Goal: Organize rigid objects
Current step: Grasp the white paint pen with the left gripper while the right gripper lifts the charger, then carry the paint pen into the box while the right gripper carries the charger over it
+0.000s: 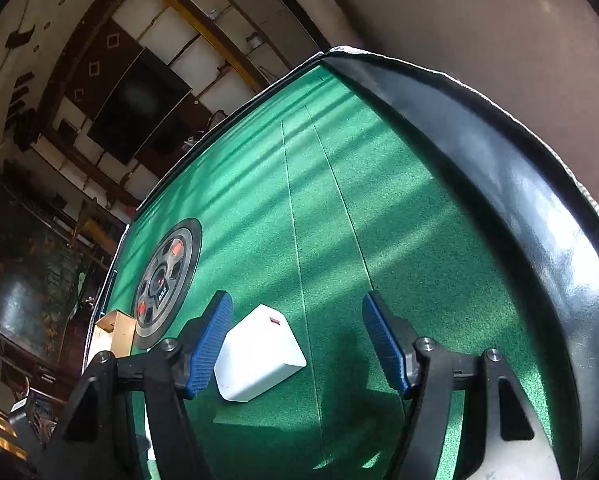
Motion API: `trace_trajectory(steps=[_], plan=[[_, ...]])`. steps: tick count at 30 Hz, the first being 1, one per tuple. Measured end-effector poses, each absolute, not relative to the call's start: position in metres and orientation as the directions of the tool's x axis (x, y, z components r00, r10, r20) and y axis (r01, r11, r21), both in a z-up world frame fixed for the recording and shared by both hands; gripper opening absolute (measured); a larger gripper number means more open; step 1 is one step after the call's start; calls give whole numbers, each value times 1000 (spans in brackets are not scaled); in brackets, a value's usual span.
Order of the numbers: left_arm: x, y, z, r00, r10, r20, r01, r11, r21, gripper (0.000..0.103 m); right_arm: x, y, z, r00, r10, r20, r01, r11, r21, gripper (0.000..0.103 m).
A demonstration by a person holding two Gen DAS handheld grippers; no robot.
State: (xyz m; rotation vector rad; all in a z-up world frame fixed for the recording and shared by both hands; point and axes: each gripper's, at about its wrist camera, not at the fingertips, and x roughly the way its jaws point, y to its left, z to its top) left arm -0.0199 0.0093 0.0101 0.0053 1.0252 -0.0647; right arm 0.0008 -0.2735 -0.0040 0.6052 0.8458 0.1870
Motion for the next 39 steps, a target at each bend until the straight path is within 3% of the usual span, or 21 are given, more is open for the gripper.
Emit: trace_trajectory(steps=[1,3,5,6,15,17,18,20,21,35,39], plan=[[-13,6,7,521,-42,-853,53,998,-17,73,2,-272,-5,654,384,-652,78,823,563,67],[-8,-4,8,563,-44,-825,100,995,16,59,4,-265,-4,648,375,-662,66,839,540,67],[-9,-9,11,559,-63,-827,141,990,20,16,4,-258,-1,648,375,-662,40,852,522,67],[-10,-8,13,542,-77,-837,151,989,6,13,4,-254,0,647,380,-661,25,856,516,67],[-30,-6,12,550,-130,-825,174,984,-40,17,2,-212,1,605,394,-692,-111,902,417,76],[-31,-11,10,556,-155,-816,202,978,-48,36,-1,-200,2,606,374,-702,-149,921,361,78],[-32,-13,10,562,-163,-811,219,975,-44,40,-2,-193,2,606,360,-709,-169,930,328,79],[-34,-14,10,562,-159,-812,229,973,-33,37,-4,-183,1,611,319,-725,-190,948,257,80],[-35,-13,11,564,-156,-811,227,974,-30,14,-5,-179,0,611,300,-733,-197,954,227,80],[-73,30,51,653,-110,-749,149,989,-15,14,0,-169,-8,573,280,-771,-221,958,183,80],[-84,47,60,672,-105,-733,130,991,-22,14,-2,-165,-7,588,229,-776,-196,971,138,72]])
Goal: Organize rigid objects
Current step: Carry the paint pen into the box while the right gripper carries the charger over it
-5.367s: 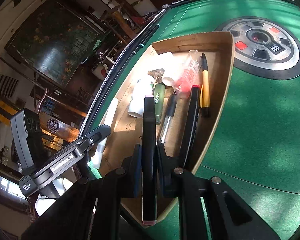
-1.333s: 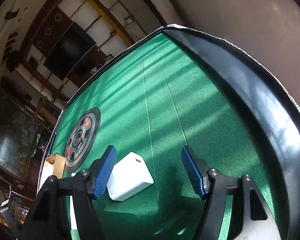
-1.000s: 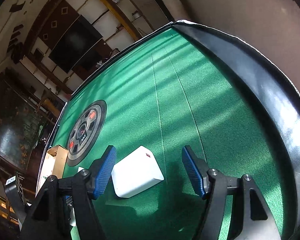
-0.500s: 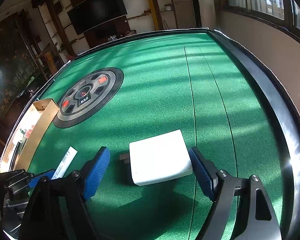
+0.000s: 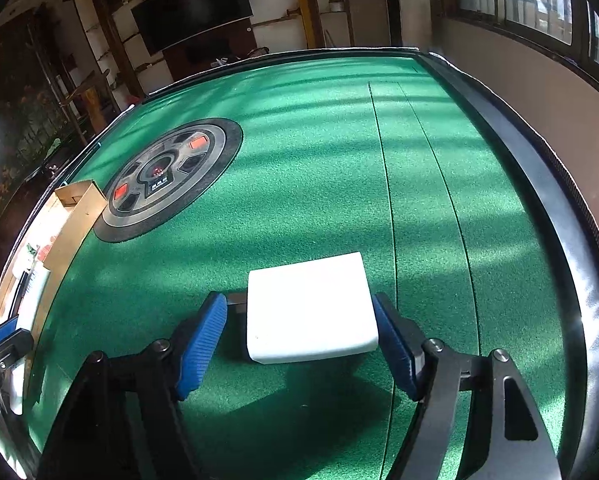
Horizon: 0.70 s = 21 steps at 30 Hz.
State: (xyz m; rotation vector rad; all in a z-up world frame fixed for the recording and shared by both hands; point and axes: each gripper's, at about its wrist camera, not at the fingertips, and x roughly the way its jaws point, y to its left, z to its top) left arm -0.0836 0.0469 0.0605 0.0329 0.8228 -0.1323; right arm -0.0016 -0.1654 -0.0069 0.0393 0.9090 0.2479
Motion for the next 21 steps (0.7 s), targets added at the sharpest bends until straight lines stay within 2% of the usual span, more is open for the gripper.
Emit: trace_trajectory(steps=[1,2,7,12,21], plan=[[-86,52,62,675,-103,-730,124,992,-26,14,-3,-164,-6,596,201,-778,-184,977,112,58],[-89,56,63,677,-102,-729,116,993,-30,14,-3,-163,-6,596,176,-783,-171,981,90,57],[-96,78,64,682,-96,-725,81,995,-56,14,-9,-162,-4,590,146,-794,-127,988,86,56],[-102,96,67,692,-98,-715,61,995,-77,14,-18,-162,1,582,172,-795,-123,985,123,56],[-110,125,70,705,-96,-703,11,992,-124,14,-45,-134,32,599,256,-759,-207,965,162,56]])
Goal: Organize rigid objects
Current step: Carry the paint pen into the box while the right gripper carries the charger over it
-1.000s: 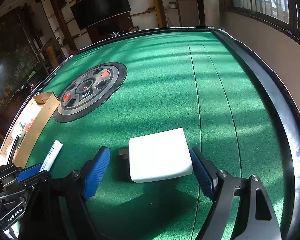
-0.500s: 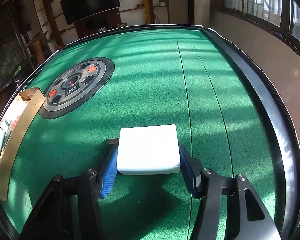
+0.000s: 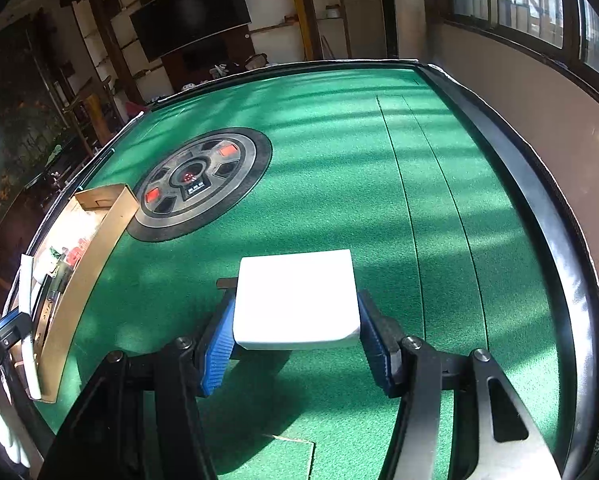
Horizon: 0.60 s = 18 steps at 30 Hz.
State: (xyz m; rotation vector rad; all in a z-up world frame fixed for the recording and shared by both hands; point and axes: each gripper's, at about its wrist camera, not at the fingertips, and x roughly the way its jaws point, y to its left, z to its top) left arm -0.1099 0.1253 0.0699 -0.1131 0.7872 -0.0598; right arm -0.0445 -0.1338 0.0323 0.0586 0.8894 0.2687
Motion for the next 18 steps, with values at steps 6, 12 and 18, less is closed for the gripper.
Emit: trace_trajectory(steps=[6,12,18], plan=[[-128,175,80,725,-149,-672,-43,965,-260,15,-60,-95,50,576,352,-737,-308,929,203,56],[-137,230,77,727,-215,-652,-99,907,-410,14,-75,-38,60,527,443,-725,-434,874,218,56],[-133,253,61,722,-190,-666,-161,889,-428,15,-92,27,60,446,515,-732,-557,800,224,57]])
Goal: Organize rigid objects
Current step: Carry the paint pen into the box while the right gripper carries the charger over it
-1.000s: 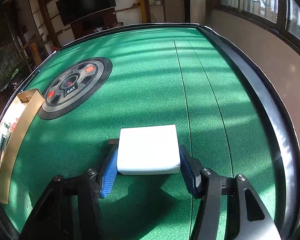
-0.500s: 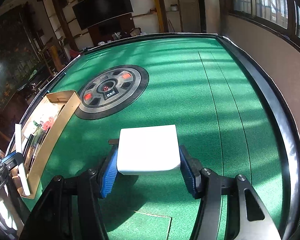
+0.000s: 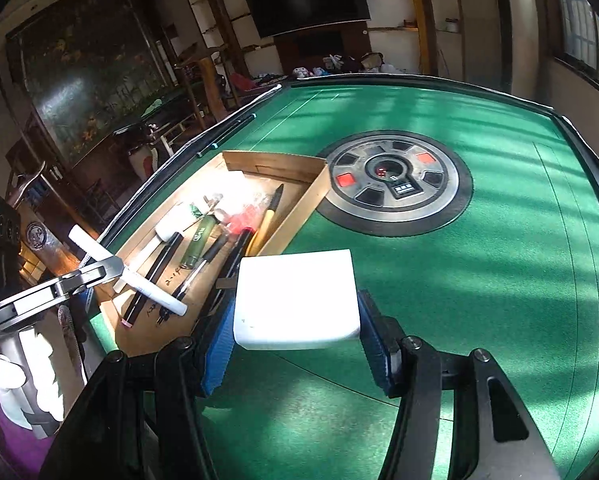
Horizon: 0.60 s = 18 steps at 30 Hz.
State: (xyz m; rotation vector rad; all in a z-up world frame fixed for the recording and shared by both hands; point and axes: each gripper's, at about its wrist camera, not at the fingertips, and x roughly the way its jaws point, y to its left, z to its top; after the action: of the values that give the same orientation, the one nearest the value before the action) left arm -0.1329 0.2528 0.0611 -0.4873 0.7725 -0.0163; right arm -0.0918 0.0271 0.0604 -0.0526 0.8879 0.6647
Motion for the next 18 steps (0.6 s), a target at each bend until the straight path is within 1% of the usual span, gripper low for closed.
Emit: trace_trajectory(steps=[7,10,14,16,18], plan=[[-98,267,51,686,-155,-711,-184,908,-375,21,-115,102,42,377,512,-772,-690,711,135,57],[-83,264,47,661,-98,-744,-193,936,-295,20,-122,122,36,362,505,-783,-722,684,107,57],[-72,255,29,563,-124,-817,-125,964,-233,20,-127,143,29,367,471,-802,-751,659,42,57],[-76,249,31,554,-147,-819,-70,973,-221,20,-129,149,26,372,449,-812,-768,640,3,57],[-82,247,34,550,-143,-823,-50,978,-204,20,-132,155,25,371,442,-816,-791,612,-28,57]])
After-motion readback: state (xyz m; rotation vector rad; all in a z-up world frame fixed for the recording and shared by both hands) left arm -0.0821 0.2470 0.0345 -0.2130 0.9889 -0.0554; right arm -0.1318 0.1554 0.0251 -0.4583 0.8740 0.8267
